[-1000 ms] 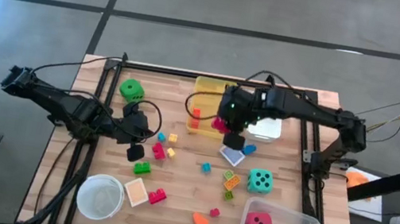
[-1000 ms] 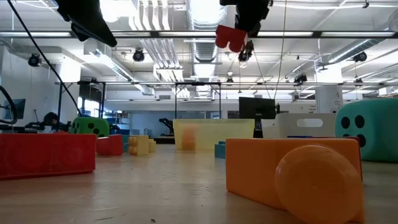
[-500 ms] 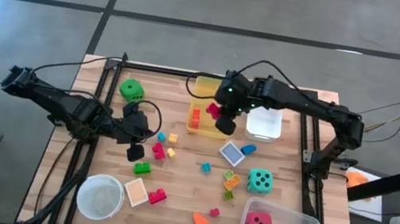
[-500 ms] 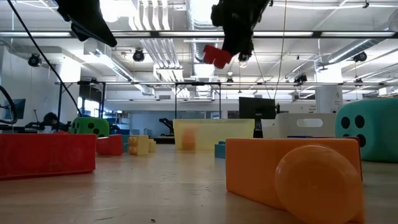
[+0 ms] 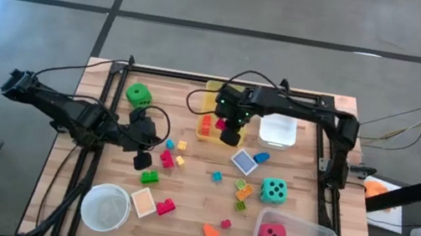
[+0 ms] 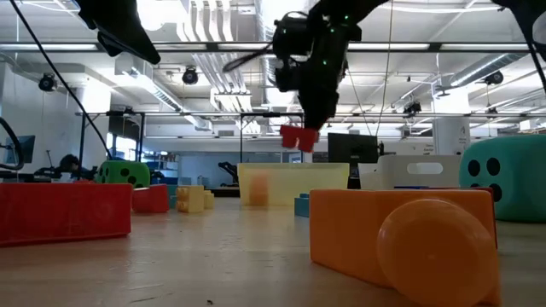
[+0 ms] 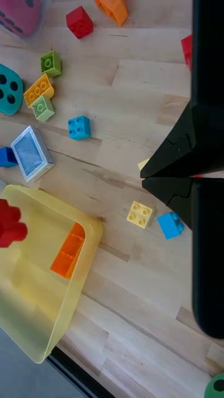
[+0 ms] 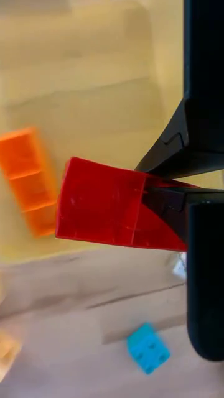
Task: Pick & Place Toys
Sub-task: Put the red game piece into the yellow bin
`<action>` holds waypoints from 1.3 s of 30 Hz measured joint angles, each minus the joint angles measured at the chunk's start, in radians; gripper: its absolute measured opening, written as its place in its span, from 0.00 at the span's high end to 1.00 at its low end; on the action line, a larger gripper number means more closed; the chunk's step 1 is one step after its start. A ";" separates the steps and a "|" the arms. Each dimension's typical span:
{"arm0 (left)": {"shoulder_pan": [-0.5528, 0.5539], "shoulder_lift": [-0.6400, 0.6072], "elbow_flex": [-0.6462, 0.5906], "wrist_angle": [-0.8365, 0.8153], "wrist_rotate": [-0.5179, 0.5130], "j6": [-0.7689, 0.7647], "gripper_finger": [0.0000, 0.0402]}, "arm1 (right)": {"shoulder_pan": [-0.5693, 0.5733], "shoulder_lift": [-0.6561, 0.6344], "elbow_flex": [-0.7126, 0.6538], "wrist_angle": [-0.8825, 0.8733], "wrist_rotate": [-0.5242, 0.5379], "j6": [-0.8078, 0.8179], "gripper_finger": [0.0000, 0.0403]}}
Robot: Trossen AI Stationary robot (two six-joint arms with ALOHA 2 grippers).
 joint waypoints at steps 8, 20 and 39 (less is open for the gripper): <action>0.000 0.000 0.000 0.000 0.000 0.000 1.00 | -0.031 0.090 -0.001 -0.073 0.001 -0.014 0.96; 0.000 0.000 0.000 0.000 0.000 0.000 1.00 | -0.031 0.122 -0.002 -0.074 0.000 -0.053 0.96; 0.000 0.000 0.000 0.000 0.000 0.000 1.00 | -0.030 0.176 -0.003 -0.068 -0.034 -0.076 0.96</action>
